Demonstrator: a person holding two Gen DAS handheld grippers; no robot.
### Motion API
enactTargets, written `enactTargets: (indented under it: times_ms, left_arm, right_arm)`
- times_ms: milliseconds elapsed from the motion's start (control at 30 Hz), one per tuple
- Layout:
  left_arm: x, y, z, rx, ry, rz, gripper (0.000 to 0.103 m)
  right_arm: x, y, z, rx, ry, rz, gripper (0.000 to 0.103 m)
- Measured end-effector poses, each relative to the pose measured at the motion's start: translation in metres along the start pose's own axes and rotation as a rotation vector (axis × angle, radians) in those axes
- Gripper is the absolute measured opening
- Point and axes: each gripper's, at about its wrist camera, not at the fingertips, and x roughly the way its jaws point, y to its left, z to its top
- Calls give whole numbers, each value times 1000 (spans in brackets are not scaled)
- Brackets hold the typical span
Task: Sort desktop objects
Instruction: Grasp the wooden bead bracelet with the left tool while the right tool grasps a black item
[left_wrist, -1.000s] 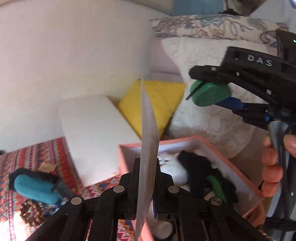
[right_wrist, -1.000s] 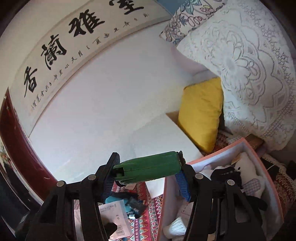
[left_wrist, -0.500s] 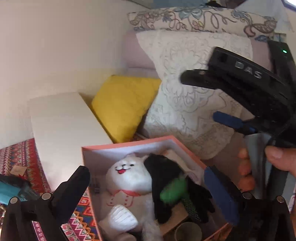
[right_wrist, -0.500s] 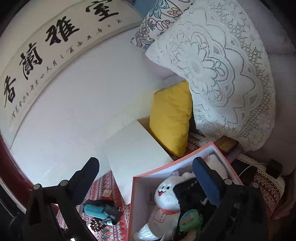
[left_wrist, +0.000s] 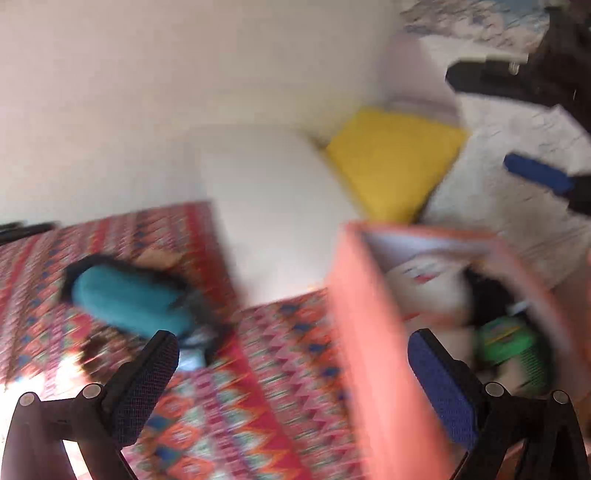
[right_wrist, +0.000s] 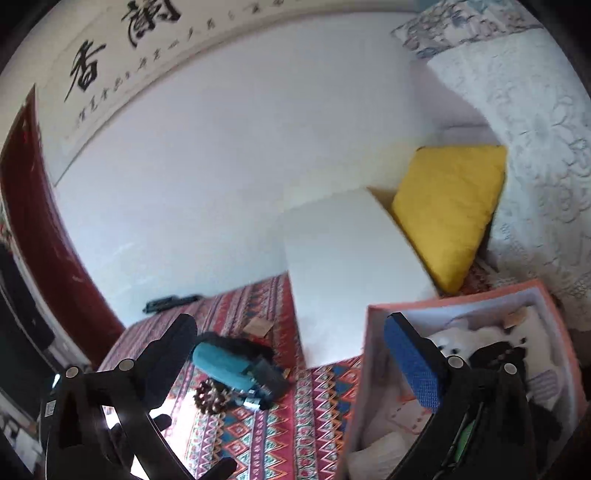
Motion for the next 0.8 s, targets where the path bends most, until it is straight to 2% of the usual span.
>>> enactTargets:
  times_ms: [67, 133, 233, 367, 500, 533, 567, 633, 700, 733, 767, 800]
  left_arm:
    - [22, 33, -22, 18, 55, 87, 102]
    - [46, 63, -41, 39, 114, 158, 102]
    - [81, 99, -57, 54, 187, 194, 102]
    - [120, 125, -56, 36, 237, 127, 102]
    - [160, 134, -50, 64, 268, 132, 102]
    - [169, 137, -49, 64, 274, 142, 102]
    - [176, 140, -47, 53, 277, 150, 102]
    - [190, 147, -44, 12, 283, 142, 102]
    - [193, 160, -40, -80, 277, 109, 90]
    - [190, 166, -39, -115, 263, 111, 74]
    - [183, 172, -40, -153, 247, 107, 46]
    - [176, 178, -41, -195, 233, 95, 26]
  right_arm:
    - [50, 28, -20, -78, 125, 11, 103]
    - [101, 54, -46, -190, 251, -23, 100]
    - [171, 82, -89, -345, 403, -121, 97]
    - [231, 83, -126, -405, 503, -184, 94]
    - [270, 70, -136, -375, 499, -183, 90]
    - [275, 68, -137, -371, 503, -169, 61]
    - [279, 66, -138, -364, 526, -159, 26]
    - [281, 62, -137, -341, 558, -148, 18]
    - [273, 57, -132, -307, 556, -131, 14]
    - [266, 55, -128, -287, 546, -121, 14]
    - [260, 52, -124, -267, 536, -111, 14]
    - [252, 50, -119, -245, 523, -101, 14]
